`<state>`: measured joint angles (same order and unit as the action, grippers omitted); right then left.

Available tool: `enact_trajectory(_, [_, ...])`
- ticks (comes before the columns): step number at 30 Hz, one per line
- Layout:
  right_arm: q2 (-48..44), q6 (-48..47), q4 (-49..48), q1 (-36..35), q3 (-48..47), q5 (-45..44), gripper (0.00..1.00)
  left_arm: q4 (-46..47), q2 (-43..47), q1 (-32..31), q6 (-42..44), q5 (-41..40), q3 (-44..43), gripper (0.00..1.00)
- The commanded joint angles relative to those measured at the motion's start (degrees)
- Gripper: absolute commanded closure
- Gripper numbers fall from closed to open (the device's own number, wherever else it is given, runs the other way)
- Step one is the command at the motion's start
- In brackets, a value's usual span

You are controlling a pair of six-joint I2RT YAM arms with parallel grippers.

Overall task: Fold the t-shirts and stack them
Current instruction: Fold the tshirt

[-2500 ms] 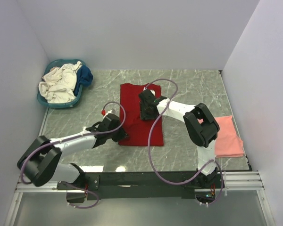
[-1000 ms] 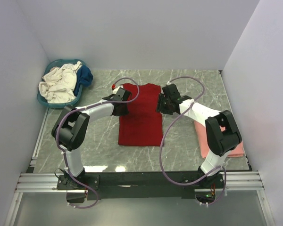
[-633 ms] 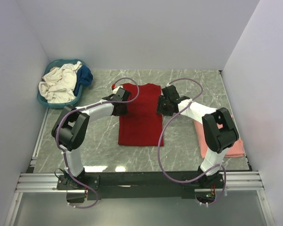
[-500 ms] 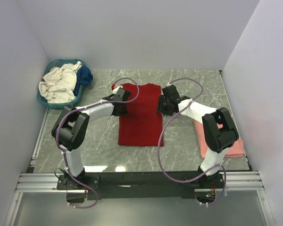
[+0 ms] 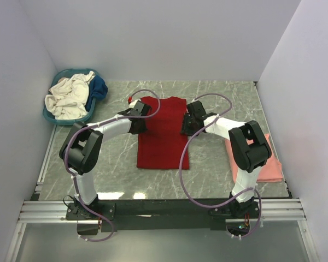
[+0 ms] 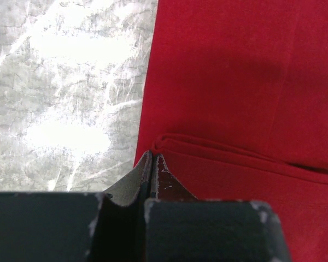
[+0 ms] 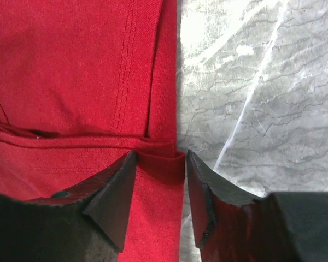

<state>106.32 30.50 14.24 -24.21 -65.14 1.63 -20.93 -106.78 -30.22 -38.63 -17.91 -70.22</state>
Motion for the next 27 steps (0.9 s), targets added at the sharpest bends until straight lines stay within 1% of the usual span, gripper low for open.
enact_trajectory(1, [1.26,0.35,-1.32,0.74,-0.25,-0.4,0.51,-0.34,2.1,0.6,-0.48,-1.69,-2.21,0.99])
enact_trajectory(6, [1.43,0.7,-1.5,1.18,-0.77,-0.22,0.54,-0.69,1.93,1.3,-0.39,-1.51,-2.73,0.98])
enact_trajectory(14, [1.87,0.7,-0.44,1.88,-2.88,0.39,0.53,-2.01,1.66,2.53,-1.09,-0.99,-4.14,0.84])
enact_trajectory(15, [1.61,0.61,-0.18,2.06,-2.97,0.48,0.53,-2.19,1.93,2.62,-1.09,-0.81,-4.31,0.81])
enact_trajectory(16, [1.26,0.61,-0.09,1.97,-3.06,0.57,0.52,-2.36,2.19,2.62,-1.18,-0.9,-4.4,0.72])
enact_trajectory(18, [-0.23,0.61,0.43,2.23,-2.88,0.31,0.5,-2.63,3.51,2.79,-1.27,-0.9,-4.32,0.64])
enact_trajectory(19, [-0.85,0.52,0.52,2.23,-2.62,0.31,0.49,-2.8,3.95,2.88,-1.36,-0.98,-4.23,0.58])
enact_trajectory(20, [-2.16,0.52,0.7,2.23,-2.45,0.39,0.49,-3.15,4.91,3.14,-1.62,-0.98,-4.05,0.57])
enact_trajectory(23, [-5.67,0.79,1.32,2.23,-1.04,0.48,0.49,-2.98,8.33,3.15,-2.49,0.15,-2.3,0.54])
enact_trajectory(25, [-7.7,1.14,1.14,2.06,1.15,0.83,0.49,-1.05,10.62,3.06,-3.46,2.34,0.76,0.57])
enact_trajectory(26, [-9.8,1.23,1.14,1.88,1.94,0.92,0.49,-0.17,13.07,2.97,-3.9,5.23,2.0,0.59])
enact_trajectory(27, [-10.95,1.23,1.05,1.53,3.87,1.09,0.49,0.62,14.22,2.8,-4.43,6.56,3.32,0.65])
